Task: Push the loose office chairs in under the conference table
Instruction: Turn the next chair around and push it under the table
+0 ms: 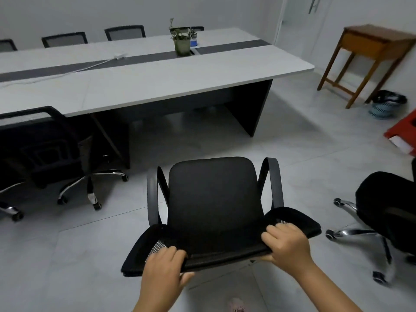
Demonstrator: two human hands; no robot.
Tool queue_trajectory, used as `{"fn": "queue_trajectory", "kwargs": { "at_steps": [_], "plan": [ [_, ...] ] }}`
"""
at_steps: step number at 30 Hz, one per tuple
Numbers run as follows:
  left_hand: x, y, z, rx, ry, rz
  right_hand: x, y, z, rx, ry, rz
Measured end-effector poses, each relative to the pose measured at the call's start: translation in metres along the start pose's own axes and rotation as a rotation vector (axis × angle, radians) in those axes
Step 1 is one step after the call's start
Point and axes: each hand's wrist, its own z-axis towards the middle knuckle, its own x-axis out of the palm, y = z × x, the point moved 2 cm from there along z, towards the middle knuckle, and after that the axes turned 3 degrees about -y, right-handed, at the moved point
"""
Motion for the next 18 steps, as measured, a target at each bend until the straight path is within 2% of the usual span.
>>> {"fn": "queue_trajectory", "kwargs": {
  "at_steps": [6, 9, 13, 18],
  "plan": [
    [0.001, 0.011, 0.073, -0.136, 0.011, 0.107, 0.042, -0.048, 0.072, -0.069, -0.060, 0.061],
    [0.002, 0.013, 0.110, -0.204, -0.063, 0.124, 0.065, -0.074, 0.101, -0.113, -0.078, 0.096],
    [0.013, 0.012, 0.138, -0.206, -0.184, 0.119, 0.095, -0.104, 0.130, -0.169, -0.082, 0.164],
    [0.013, 0.047, 0.198, -0.198, -0.236, 0.220, 0.137, -0.119, 0.184, -0.140, -0.099, 0.229]
  ]
}}
